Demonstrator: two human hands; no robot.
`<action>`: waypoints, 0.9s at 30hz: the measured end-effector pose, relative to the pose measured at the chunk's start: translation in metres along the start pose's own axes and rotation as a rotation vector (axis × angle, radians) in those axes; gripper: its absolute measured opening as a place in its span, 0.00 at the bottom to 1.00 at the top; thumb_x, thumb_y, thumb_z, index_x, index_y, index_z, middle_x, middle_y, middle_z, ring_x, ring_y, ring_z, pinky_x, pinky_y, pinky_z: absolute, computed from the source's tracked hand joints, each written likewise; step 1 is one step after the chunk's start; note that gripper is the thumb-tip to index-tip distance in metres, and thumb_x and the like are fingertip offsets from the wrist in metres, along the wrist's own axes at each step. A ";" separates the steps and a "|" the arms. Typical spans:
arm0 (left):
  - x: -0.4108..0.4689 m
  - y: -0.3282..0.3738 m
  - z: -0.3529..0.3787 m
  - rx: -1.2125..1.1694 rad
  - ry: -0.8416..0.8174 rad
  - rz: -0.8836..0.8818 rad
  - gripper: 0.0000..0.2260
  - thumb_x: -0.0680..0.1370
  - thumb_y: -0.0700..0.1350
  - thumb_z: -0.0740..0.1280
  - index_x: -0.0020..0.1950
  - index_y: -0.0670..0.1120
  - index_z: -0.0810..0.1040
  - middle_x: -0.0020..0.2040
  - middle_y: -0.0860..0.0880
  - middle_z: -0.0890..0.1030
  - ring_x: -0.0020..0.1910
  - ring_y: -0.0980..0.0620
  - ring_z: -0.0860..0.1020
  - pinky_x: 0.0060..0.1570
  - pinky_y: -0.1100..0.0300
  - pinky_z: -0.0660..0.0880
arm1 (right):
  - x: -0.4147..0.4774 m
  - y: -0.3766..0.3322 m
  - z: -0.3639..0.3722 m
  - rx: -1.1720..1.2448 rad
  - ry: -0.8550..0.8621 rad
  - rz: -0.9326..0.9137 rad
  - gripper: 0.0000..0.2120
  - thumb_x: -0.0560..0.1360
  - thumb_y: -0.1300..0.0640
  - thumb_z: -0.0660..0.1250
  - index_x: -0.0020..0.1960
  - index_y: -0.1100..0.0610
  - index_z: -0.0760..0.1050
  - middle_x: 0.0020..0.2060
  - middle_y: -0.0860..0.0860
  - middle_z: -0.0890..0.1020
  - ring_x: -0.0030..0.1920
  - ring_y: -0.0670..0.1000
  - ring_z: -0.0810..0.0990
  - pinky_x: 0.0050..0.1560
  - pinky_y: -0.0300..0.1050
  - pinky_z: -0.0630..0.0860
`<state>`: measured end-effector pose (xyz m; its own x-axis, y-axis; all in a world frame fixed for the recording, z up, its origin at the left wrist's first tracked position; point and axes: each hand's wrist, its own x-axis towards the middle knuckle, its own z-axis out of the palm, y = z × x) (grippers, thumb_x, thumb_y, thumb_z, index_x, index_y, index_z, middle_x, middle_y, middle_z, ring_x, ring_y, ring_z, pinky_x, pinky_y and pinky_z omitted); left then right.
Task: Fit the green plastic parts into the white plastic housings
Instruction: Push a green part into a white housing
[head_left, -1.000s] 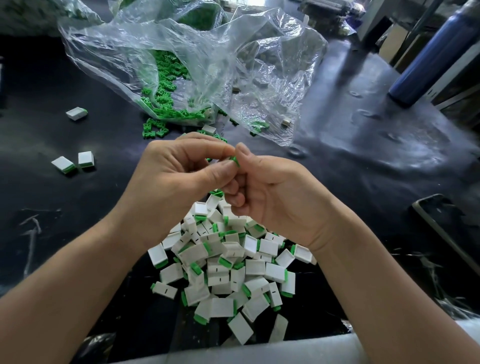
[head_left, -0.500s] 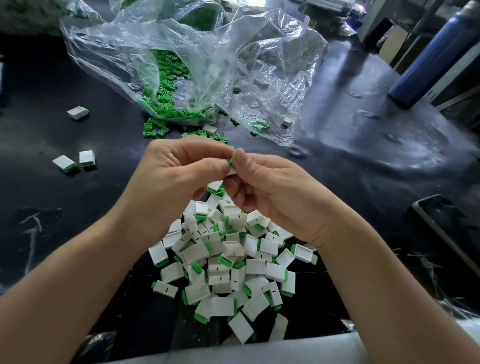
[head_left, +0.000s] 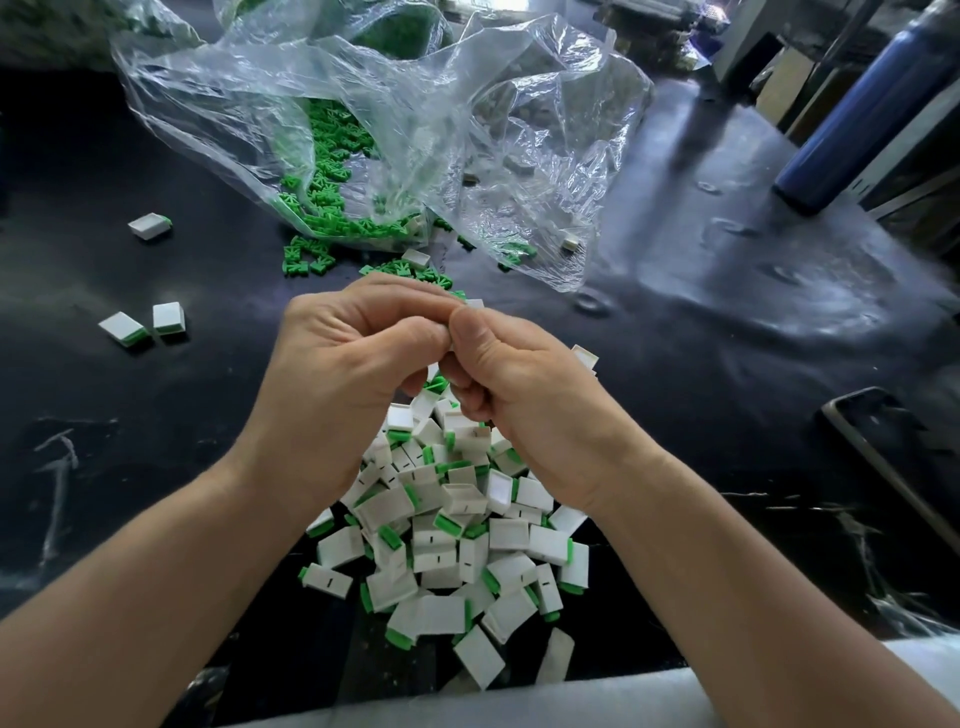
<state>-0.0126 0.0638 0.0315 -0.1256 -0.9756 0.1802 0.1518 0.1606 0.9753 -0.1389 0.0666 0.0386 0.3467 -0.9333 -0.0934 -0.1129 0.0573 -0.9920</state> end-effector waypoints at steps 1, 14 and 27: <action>0.000 -0.001 0.000 -0.013 0.000 0.001 0.07 0.60 0.47 0.67 0.34 0.51 0.85 0.42 0.50 0.82 0.33 0.52 0.74 0.30 0.65 0.70 | 0.000 0.000 0.001 0.004 0.001 -0.005 0.15 0.81 0.57 0.51 0.38 0.54 0.70 0.23 0.39 0.72 0.27 0.37 0.69 0.33 0.30 0.64; 0.000 -0.003 0.003 -0.082 0.027 -0.017 0.06 0.59 0.43 0.68 0.33 0.50 0.84 0.36 0.50 0.82 0.34 0.48 0.75 0.31 0.61 0.70 | 0.001 0.001 0.007 -0.093 0.118 -0.023 0.11 0.81 0.55 0.53 0.45 0.52 0.72 0.28 0.37 0.69 0.31 0.36 0.70 0.38 0.34 0.63; 0.002 -0.002 0.000 -0.082 -0.008 -0.124 0.09 0.64 0.44 0.71 0.42 0.47 0.85 0.33 0.48 0.82 0.32 0.50 0.74 0.32 0.61 0.68 | 0.008 0.003 -0.014 0.136 -0.015 0.121 0.20 0.81 0.50 0.51 0.38 0.57 0.74 0.29 0.50 0.74 0.29 0.46 0.67 0.32 0.39 0.62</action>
<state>-0.0130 0.0616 0.0301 -0.1565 -0.9858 0.0603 0.2145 0.0257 0.9764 -0.1499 0.0542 0.0365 0.3520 -0.9113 -0.2135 -0.0281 0.2177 -0.9756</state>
